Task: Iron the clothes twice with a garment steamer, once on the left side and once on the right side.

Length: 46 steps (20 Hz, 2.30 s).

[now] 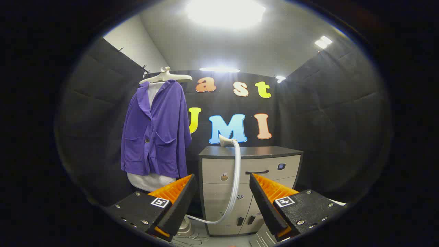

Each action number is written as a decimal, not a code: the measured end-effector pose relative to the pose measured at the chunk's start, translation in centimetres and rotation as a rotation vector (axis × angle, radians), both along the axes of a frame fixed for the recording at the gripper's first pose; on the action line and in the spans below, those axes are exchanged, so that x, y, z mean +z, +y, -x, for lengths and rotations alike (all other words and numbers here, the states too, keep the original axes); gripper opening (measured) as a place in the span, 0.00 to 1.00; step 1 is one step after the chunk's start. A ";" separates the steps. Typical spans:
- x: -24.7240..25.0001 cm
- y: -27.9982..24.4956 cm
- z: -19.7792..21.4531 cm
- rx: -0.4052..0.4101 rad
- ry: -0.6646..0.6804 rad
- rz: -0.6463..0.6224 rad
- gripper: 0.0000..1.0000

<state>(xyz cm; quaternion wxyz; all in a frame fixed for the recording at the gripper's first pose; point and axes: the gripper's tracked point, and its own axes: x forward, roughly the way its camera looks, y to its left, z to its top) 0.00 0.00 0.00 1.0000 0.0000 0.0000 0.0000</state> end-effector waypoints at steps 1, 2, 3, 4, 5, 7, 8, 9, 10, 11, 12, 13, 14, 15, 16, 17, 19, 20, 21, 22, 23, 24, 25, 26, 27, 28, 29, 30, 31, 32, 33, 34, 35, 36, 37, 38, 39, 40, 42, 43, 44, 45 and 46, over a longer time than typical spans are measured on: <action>0.1 0.1 0.1 0.000 0.000 0.000 0.95; 0.1 0.1 0.1 0.000 0.000 0.002 0.95; 0.1 0.2 0.3 -0.001 0.000 0.006 0.95; 0.1 0.2 0.4 -0.003 0.001 0.011 0.95; 0.1 0.3 0.5 -0.002 0.002 0.013 0.95; 0.2 0.6 0.8 -0.003 0.002 0.013 0.95; 0.3 0.6 0.8 -0.005 0.001 0.012 0.95; 0.4 0.7 0.9 -0.007 -0.002 0.012 0.95; 0.6 0.8 1.0 -0.009 -0.005 0.011 0.95; 0.6 0.9 1.2 -0.011 -0.008 0.010 0.95; 0.7 1.0 1.2 -0.013 -0.011 0.009 0.95; 0.7 1.1 1.2 -0.014 -0.012 0.007 0.95; 0.7 1.2 1.2 -0.015 -0.011 0.006 0.95; 0.8 1.4 1.2 -0.017 -0.011 0.006 0.95; 0.9 1.5 1.2 -0.018 -0.011 0.007 0.95; 1.1 1.7 1.1 -0.020 -0.013 0.006 0.95; 1.4 2.0 0.8 -0.024 -0.017 0.003 0.95; 1.6 2.2 0.7 -0.027 -0.018 0.002 0.95; 1.8 2.3 0.4 -0.030 -0.021 0.001 0.95; 2.1 2.5 0.1 -0.033 -0.024 0.000 0.95; 2.4 2.8 -0.2 -0.035 -0.027 -0.001 0.95; 2.7 3.0 -0.5 -0.036 -0.027 -0.001 0.95; 3.0 3.2 -0.8 -0.039 -0.027 -0.001 0.95; 3.5 3.4 -1.2 -0.041 -0.028 -0.001 0.95; 4.0 3.6 -1.6 -0.042 -0.029 -0.001 0.95; 4.4 3.8 -2.1 -0.042 -0.027 -0.003 0.95; 5.0 4.1 -2.6 -0.034 -0.026 -0.007 0.95; 5.7 4.4 -3.1 -0.023 -0.026 -0.010 0.95; 6.4 4.6 -3.7 -0.014 -0.026 -0.009 0.95; 7.1 4.4 -4.4 -0.014 -0.032 -0.005 0.95; 7.9 4.1 -5.2 -0.015 -0.043 0.001 0.95; 8.6 3.9 -6.0 -0.020 -0.056 0.008 0.95; 9.3 3.5 -6.9 -0.023 -0.067 0.012 0.95; 9.8 3.1 -7.9 -0.022 -0.074 0.015 0.95; 10.4 2.6 -8.9 -0.026 -0.083 0.018 0.95; 10.9 1.8 -10.2 -0.032 -0.093 0.020 0.95; 11.5 1.2 -11.5 -0.034 -0.101 0.023 0.95; 12.0 0.7 -12.9 -0.028 -0.106 0.022 0.95; 13.2 -0.3 -16.0 -0.006 -0.115 0.020 0.95; 13.7 -0.8 -17.6 0.002 -0.115 0.021 0.95; 14.2 -1.2 -19.3 0.012 -0.115 0.019 0.95; 14.7 -1.5 -21.2 0.031 -0.110 0.013 0.95; 14.9 -1.8 -22.7 0.049 -0.103 0.003 0.95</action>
